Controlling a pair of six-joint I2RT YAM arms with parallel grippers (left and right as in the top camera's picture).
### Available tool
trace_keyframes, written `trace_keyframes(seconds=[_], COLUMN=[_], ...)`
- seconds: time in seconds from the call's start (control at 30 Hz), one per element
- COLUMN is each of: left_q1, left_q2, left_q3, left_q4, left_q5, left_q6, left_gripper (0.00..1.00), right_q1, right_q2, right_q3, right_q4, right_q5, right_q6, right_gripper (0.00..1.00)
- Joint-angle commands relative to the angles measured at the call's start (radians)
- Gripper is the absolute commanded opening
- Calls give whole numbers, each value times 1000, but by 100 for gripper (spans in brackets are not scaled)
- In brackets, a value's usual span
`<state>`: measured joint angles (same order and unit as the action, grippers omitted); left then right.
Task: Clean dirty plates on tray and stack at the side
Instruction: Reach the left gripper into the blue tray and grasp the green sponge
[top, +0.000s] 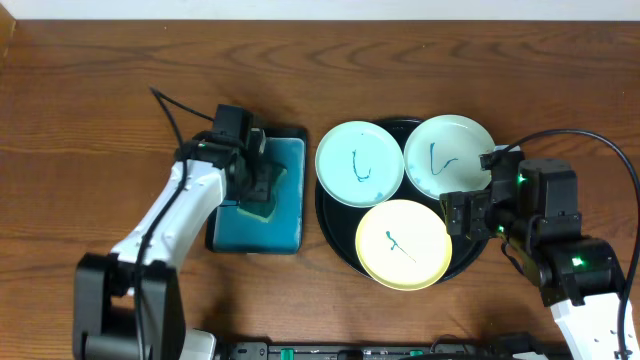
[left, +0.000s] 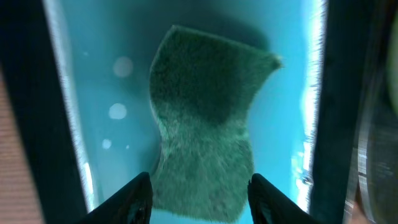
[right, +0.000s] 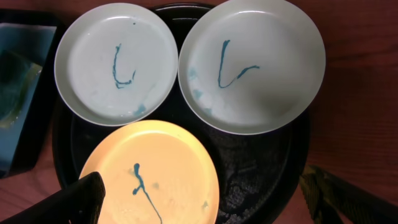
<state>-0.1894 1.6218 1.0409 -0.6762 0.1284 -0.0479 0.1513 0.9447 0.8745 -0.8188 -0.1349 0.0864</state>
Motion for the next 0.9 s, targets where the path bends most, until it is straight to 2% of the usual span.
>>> trace_keyframes(seconds=[0.0, 0.37, 0.43, 0.5, 0.6, 0.63, 0.87], left_q1=[-21, -39, -39, -39, -39, -39, -39], left_q2=[52, 153, 166, 174, 174, 174, 174], left_q3=[24, 15, 14, 12, 11, 11, 10], left_q4=[16, 74, 77, 81, 80, 80, 80], left_q5=[-25, -44, -44, -44, -44, -44, -44], left_q6=[10, 10, 10, 9, 9, 9, 9], left_gripper=[51, 46, 40, 27, 19, 10, 8], right_q1=[13, 13, 13, 13, 13, 13, 13], right_q2=[8, 10, 10, 10, 10, 10, 11], right_q3=[20, 20, 20, 20, 20, 20, 19], right_q4=[0, -2, -2, -4, -4, -4, -15], right_q5=[-5, -5, -4, -4, -4, -4, -4], right_q6=[-13, -13, -13, -13, -13, -13, -13], right_gripper=[99, 99, 99, 99, 99, 99, 99])
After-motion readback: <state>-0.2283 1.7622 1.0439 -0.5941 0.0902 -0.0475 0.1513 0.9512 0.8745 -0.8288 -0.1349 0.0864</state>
